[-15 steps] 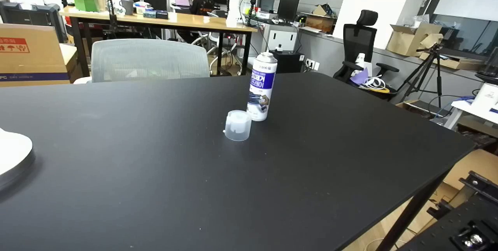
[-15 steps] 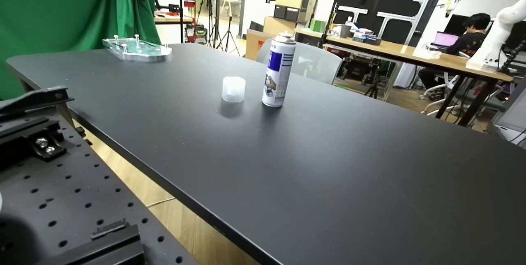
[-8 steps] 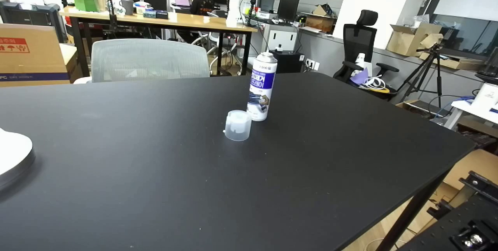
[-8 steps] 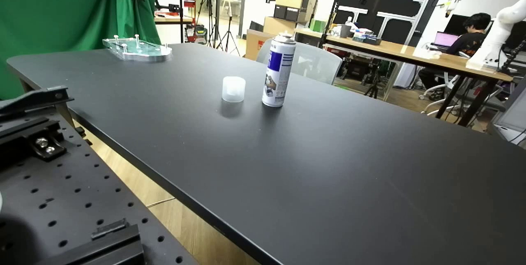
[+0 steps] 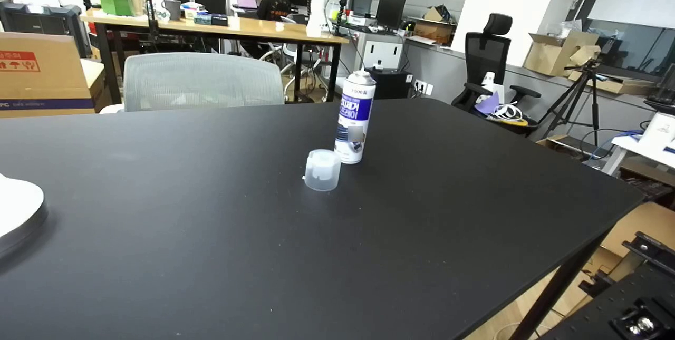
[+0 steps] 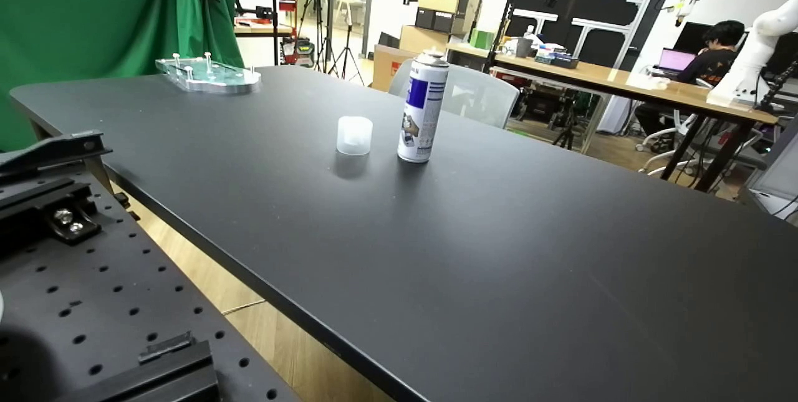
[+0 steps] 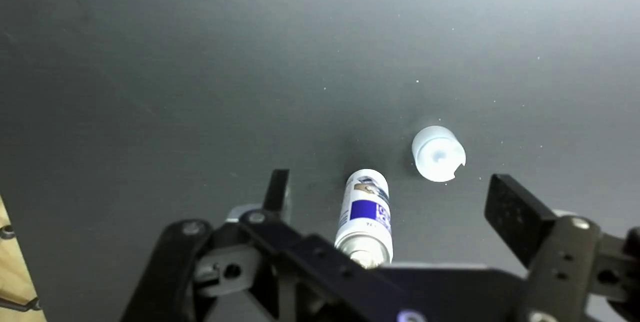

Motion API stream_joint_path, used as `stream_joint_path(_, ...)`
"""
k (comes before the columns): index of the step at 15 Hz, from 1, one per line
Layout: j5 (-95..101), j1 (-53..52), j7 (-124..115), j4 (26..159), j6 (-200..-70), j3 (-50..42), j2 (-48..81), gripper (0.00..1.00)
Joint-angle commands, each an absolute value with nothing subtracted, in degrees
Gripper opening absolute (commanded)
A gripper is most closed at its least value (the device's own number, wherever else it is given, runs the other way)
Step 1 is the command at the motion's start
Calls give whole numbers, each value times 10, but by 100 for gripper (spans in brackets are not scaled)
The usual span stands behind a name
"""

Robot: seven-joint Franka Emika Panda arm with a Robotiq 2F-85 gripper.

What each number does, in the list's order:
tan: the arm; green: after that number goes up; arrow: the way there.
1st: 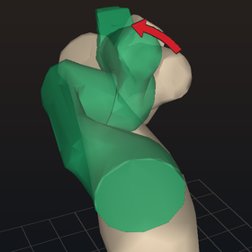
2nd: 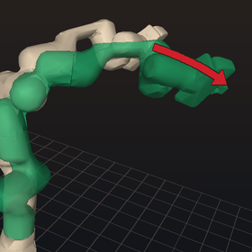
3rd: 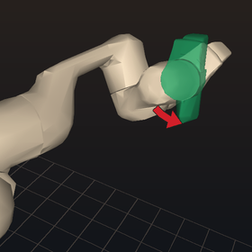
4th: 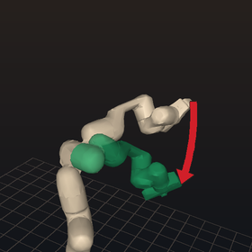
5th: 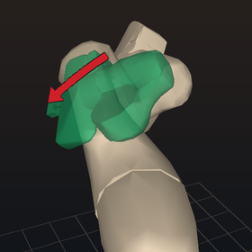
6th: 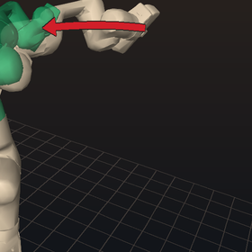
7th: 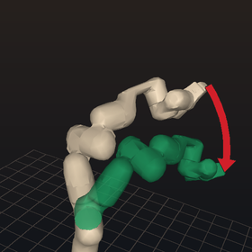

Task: Put the lid on the spray can

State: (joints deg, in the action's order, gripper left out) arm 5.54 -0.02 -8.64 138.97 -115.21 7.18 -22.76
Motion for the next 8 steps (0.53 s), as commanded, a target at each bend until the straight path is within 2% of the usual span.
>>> stream_joint_path(1,57,-14,-109,1382,-1217,78,-180,100)
stream_joint_path(8,54,-25,-169,1379,-1371,89,-63,100)
